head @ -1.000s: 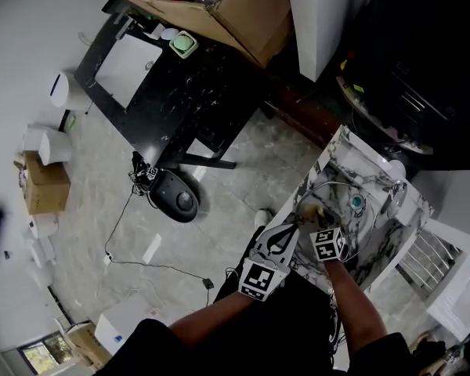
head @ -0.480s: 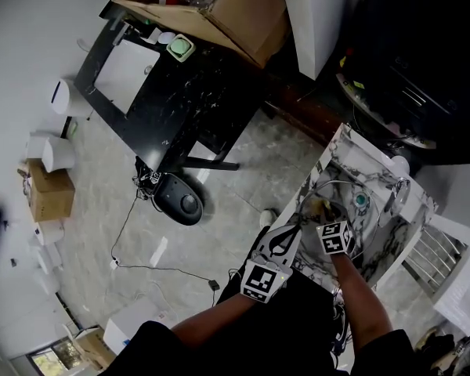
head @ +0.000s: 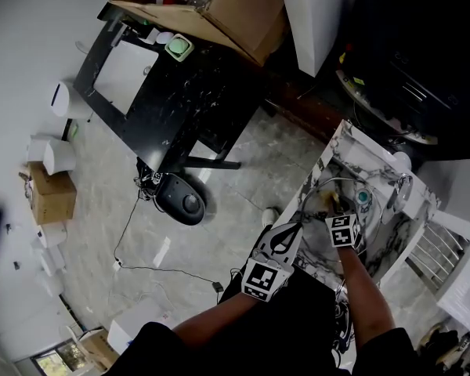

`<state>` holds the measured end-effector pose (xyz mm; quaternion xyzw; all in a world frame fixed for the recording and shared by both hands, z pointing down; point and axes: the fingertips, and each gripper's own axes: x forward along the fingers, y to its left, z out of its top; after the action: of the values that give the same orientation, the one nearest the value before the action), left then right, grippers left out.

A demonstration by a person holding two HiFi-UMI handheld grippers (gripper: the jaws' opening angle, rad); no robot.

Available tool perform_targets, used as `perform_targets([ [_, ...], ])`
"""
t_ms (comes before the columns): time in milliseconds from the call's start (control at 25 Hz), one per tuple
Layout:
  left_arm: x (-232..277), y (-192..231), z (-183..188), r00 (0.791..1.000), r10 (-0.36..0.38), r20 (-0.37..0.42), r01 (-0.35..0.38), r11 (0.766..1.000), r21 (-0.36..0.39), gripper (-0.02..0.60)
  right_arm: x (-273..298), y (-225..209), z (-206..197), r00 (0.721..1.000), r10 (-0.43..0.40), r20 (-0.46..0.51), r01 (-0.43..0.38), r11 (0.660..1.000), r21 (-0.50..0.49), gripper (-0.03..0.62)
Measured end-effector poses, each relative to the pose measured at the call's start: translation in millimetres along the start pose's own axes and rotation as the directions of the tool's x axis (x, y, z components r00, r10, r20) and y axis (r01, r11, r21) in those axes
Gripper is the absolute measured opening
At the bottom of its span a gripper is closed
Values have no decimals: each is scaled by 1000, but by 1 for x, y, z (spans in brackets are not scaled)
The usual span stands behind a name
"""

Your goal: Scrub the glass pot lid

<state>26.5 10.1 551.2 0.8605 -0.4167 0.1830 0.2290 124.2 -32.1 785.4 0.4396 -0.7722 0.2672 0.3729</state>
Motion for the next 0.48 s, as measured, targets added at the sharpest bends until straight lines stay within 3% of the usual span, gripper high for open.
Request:
perform_targets([
  [480, -6, 1, -8, 1000, 10, -7, -10, 1000, 0, 17, -5, -19, -3, 999, -43, -6, 43, 999, 28, 61],
])
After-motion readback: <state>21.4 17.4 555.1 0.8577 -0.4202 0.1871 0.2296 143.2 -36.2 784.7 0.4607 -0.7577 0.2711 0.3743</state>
